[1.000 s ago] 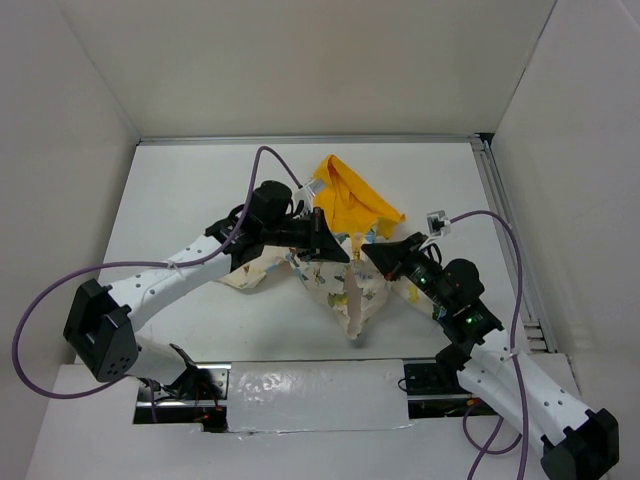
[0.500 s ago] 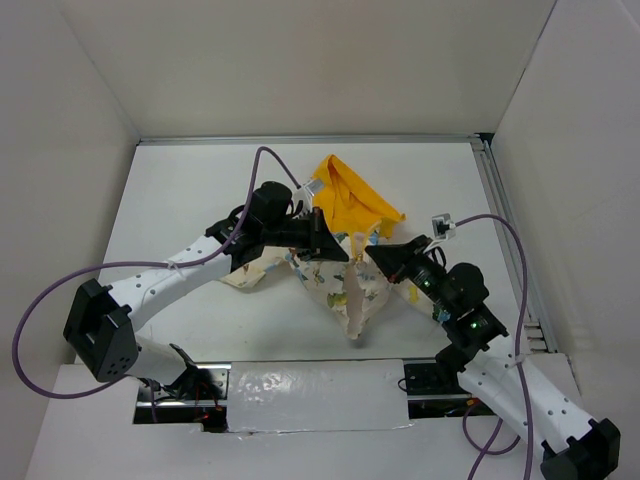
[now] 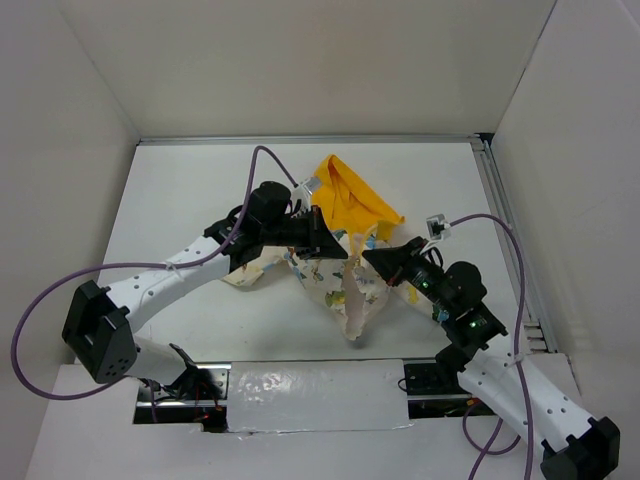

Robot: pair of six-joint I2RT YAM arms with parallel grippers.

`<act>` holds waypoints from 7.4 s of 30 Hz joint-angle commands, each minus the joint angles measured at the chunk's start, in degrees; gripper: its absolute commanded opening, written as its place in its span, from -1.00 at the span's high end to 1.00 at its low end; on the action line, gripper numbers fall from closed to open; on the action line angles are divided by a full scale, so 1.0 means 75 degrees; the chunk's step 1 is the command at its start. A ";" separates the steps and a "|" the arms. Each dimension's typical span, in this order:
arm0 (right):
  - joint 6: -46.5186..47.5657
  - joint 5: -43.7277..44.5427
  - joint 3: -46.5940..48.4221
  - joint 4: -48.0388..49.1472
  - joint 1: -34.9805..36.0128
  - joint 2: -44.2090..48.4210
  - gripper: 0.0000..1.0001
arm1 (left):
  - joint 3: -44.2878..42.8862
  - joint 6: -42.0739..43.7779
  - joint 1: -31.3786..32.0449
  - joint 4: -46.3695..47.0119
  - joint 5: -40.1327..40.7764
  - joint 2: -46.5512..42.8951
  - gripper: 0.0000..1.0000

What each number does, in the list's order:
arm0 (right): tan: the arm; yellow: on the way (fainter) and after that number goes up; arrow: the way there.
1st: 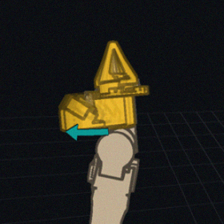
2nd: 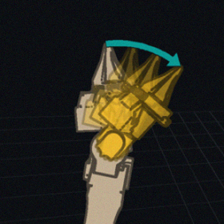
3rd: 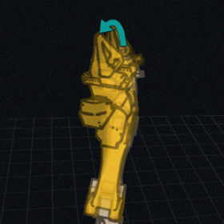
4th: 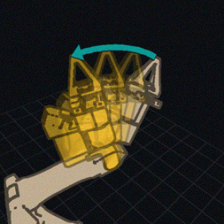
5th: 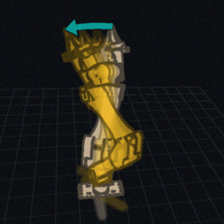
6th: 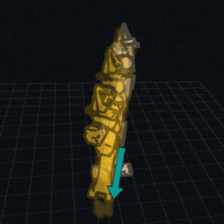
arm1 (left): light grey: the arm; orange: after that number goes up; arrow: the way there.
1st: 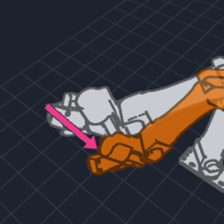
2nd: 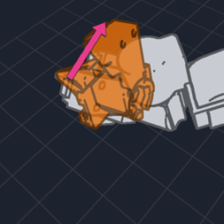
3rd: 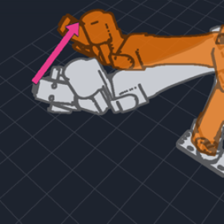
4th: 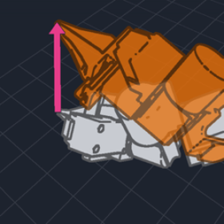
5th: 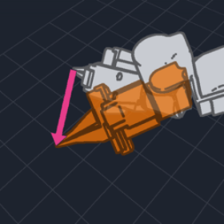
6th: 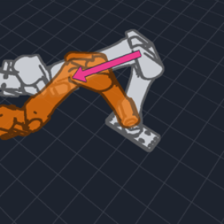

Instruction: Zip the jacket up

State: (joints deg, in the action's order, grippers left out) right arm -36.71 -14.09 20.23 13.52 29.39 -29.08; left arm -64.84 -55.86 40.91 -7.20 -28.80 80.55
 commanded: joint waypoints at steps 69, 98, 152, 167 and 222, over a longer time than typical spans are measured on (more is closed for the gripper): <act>-0.0227 -0.0126 0.0021 0.0695 0.0078 -0.0189 1.00 | 0.0067 -0.0135 -0.0005 0.0831 -0.0180 -0.0451 1.00; -0.0531 0.0120 -0.0014 0.1326 0.0078 -0.0330 1.00 | 0.0266 -0.0064 -0.0005 0.1101 -0.0660 -0.0428 1.00; -0.1048 0.0731 0.0982 -0.0815 -0.1024 -0.1278 0.82 | 0.0876 0.2152 0.1110 -0.1700 -0.0872 0.0391 1.00; 0.0544 0.1125 0.1462 -0.2960 -0.0275 -0.2158 0.16 | -0.0120 0.2221 0.0886 -0.2683 -0.1375 0.1634 1.00; -0.0614 0.7764 0.4111 -0.6526 0.6476 -0.5124 1.00 | -0.0753 0.1787 0.0077 -0.3856 -0.1341 0.1517 1.00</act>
State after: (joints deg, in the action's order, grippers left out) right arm -44.75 44.73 48.97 -36.88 77.67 -70.30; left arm -70.50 -43.53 41.36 -34.54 -38.02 93.51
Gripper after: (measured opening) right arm 0.010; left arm 0.048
